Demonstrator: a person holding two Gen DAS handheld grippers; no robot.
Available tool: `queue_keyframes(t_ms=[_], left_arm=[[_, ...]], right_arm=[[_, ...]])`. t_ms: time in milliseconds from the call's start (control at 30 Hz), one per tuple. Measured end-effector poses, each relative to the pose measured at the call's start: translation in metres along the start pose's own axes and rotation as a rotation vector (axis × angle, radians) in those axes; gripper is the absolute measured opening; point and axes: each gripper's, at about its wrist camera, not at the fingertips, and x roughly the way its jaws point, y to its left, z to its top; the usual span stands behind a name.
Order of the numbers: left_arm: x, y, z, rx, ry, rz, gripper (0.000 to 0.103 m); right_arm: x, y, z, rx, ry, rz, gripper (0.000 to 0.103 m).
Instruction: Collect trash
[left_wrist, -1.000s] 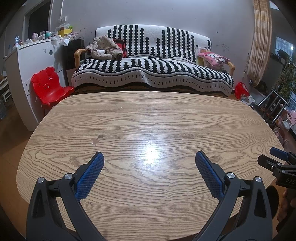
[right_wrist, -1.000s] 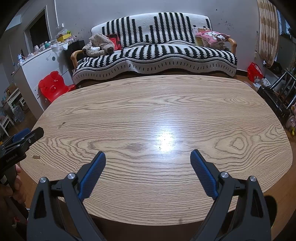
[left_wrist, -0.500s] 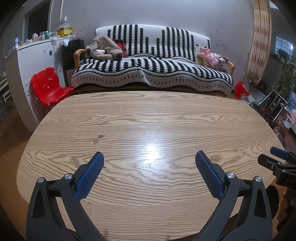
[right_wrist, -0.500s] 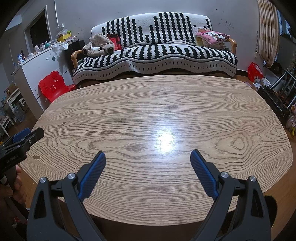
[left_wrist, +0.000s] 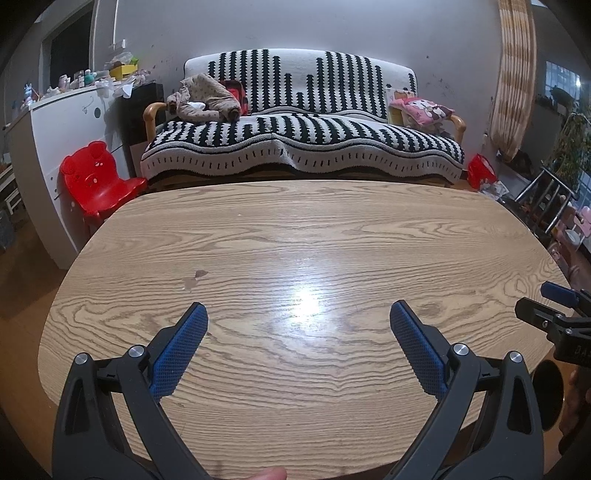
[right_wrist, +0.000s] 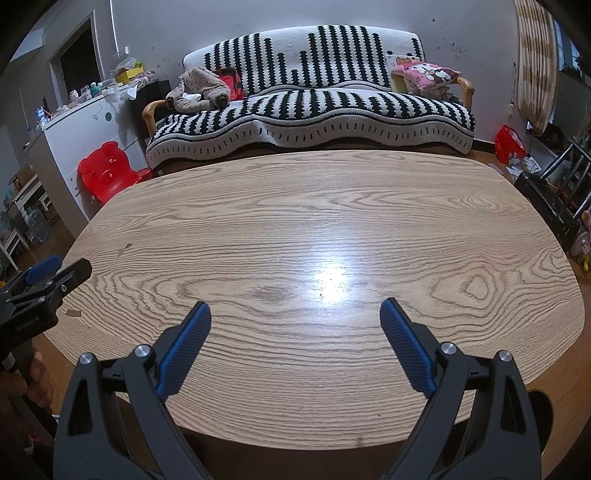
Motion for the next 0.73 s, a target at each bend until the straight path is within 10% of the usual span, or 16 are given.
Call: queue_keyframes(t_ms=[733], left_arm=[[0.010,0.001,0.004,0.029,0.007,0.030,0.096]], right_arm=[[-0.001,-0.003,-0.001,-0.005,0.005,0.004,0.089]])
